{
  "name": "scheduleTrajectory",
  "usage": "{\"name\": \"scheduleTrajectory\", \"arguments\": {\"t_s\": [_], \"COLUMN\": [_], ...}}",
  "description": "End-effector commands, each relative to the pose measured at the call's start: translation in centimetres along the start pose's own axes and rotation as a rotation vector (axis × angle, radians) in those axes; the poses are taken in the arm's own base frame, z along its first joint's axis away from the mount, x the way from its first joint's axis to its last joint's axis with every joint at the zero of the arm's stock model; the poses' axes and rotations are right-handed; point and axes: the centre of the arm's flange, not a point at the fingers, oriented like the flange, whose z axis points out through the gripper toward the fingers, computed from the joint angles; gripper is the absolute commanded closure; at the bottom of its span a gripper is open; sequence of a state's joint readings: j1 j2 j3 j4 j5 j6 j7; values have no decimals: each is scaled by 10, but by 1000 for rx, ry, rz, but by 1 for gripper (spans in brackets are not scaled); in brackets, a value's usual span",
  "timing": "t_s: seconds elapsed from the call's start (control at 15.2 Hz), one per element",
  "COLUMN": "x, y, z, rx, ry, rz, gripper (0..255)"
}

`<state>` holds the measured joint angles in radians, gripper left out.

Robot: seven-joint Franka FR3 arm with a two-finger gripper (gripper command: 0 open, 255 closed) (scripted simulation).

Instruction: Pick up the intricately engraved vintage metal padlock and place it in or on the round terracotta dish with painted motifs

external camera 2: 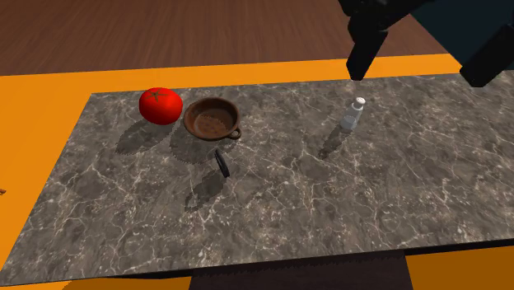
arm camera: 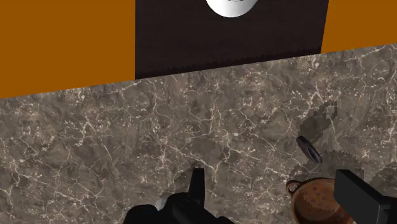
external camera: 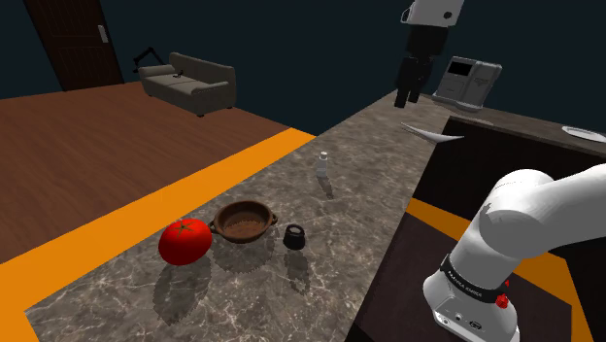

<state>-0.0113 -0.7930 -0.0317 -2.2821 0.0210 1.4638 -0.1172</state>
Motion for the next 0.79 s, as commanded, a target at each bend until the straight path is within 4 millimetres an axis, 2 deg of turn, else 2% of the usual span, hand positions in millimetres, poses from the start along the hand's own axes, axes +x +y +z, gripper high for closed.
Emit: {"name": "scheduleTrajectory", "arguments": {"t_s": [0.0,0.73], "x": [0,15], "y": [0,-95], "z": [0,115], "rx": [0,-47], "ry": [0,47], "rz": [0,223], "gripper": [0,0]}}
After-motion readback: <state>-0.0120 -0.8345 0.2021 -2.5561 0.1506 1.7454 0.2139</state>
